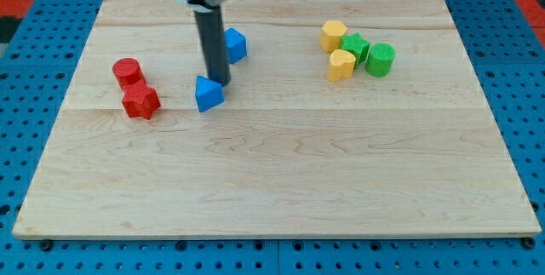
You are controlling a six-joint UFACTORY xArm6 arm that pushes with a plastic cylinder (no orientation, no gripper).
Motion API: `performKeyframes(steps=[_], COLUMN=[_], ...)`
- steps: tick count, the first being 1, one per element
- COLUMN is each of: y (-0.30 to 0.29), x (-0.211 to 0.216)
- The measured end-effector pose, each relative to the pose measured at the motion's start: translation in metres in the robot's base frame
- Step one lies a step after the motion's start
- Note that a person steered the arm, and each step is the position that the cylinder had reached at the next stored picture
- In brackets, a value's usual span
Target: Move the blue cube to the top left
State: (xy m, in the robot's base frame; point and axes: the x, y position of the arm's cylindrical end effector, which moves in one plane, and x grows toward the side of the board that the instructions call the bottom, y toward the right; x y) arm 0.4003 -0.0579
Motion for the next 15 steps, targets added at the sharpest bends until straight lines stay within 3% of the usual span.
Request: performKeyframes(steps=[1, 2, 3, 5, 6, 8, 10, 11, 15], y=[0.034, -0.003, -0.059, 0.007, -0.063, -0.118, -0.133, -0.163, -0.152], x=[-0.041, -0.110, -0.145, -0.093, -0.109, -0.109, -0.152, -0.148, -0.142])
